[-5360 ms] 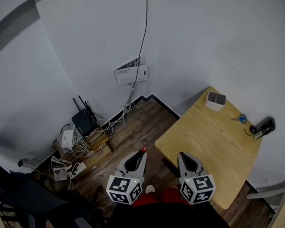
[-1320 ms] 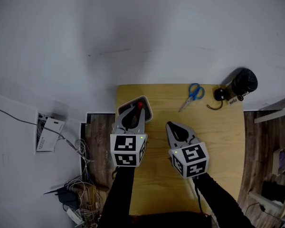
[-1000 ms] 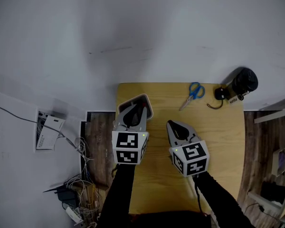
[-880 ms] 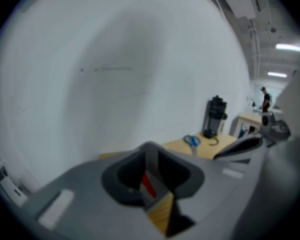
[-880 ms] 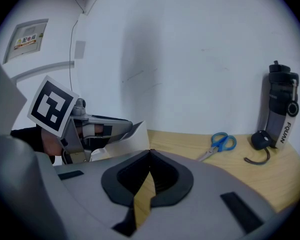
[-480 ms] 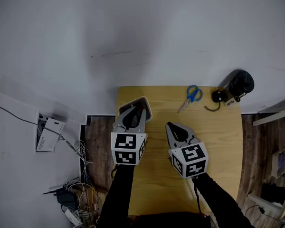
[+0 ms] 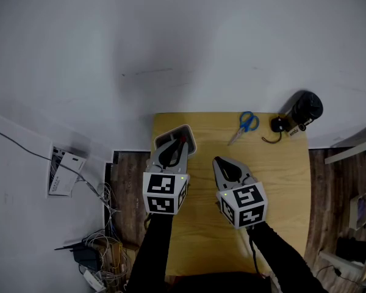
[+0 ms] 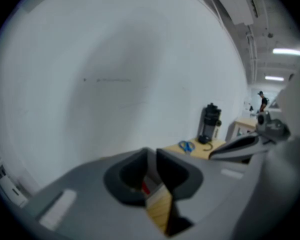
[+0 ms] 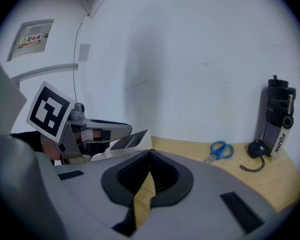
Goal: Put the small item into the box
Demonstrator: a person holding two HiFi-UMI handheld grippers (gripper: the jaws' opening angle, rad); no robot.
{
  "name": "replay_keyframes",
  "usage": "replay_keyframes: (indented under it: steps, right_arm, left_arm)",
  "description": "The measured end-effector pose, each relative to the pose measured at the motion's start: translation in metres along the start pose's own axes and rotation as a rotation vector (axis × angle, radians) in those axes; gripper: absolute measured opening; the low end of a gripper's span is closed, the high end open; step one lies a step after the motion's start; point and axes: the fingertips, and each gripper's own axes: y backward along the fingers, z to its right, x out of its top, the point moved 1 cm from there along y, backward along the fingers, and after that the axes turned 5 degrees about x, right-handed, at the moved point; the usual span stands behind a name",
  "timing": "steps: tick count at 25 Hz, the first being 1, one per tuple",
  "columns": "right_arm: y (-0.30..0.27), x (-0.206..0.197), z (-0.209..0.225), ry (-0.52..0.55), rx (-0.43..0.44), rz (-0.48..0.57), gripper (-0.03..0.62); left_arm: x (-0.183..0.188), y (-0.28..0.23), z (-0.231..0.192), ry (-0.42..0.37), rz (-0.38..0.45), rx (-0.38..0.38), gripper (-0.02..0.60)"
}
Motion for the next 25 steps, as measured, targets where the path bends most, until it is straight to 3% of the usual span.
replay_keyframes:
  steps: [25]
  right_arm:
    - [0.026,0.018,-0.028,0.019,0.031,0.057,0.008]
  left_arm:
    - [0.005,0.048,0.009,-0.007,0.029,0.024,0.003]
